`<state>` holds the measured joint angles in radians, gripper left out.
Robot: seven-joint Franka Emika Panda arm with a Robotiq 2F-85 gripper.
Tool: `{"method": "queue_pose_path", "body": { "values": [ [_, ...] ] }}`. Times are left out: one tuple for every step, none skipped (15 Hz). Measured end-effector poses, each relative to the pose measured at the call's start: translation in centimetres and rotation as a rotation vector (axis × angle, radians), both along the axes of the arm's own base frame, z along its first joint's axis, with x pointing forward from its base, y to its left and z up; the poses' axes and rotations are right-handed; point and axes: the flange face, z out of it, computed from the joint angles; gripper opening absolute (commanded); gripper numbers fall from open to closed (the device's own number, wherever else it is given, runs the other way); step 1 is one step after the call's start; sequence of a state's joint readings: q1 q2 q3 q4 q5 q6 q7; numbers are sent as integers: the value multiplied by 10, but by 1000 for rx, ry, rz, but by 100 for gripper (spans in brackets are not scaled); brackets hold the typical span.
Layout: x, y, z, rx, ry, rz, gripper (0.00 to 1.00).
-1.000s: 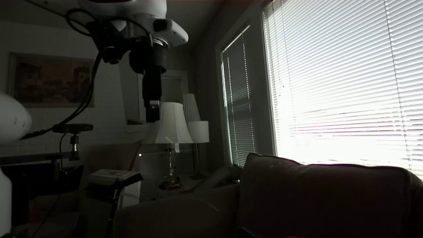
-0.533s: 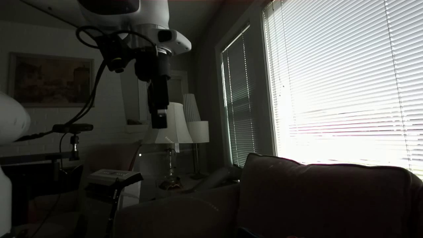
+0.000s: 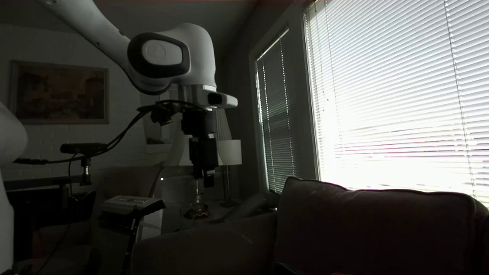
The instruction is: Put the grey object on the left armrest
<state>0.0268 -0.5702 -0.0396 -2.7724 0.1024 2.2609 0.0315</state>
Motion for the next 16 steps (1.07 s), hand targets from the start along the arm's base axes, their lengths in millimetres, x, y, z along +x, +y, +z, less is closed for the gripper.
{"method": "queue_pose_path", "body": {
  "values": [
    [5, 6, -14, -2, 14, 11, 100],
    [10, 12, -28, -4, 31, 23, 100],
    [13, 18, -42, -8, 47, 37, 100],
    [16, 24, -56, -14, 62, 51, 100],
    [19, 30, -68, -22, 65, 64, 100],
    [23, 35, -79, -29, 60, 77, 100],
    [26, 41, -90, -36, 55, 90, 100],
    [28, 46, -101, -41, 47, 101, 100],
    [30, 50, -112, -42, 42, 104, 100],
    [31, 53, -124, -38, 43, 99, 100],
    [31, 56, -136, -31, 49, 89, 100],
    [30, 59, -148, -26, 55, 80, 100],
    [30, 61, -159, -20, 58, 70, 100],
    [29, 64, -169, -16, 62, 60, 100],
    [28, 66, -178, -12, 68, 52, 100],
    [28, 67, -184, -13, 78, 55, 100]
  ]
}}
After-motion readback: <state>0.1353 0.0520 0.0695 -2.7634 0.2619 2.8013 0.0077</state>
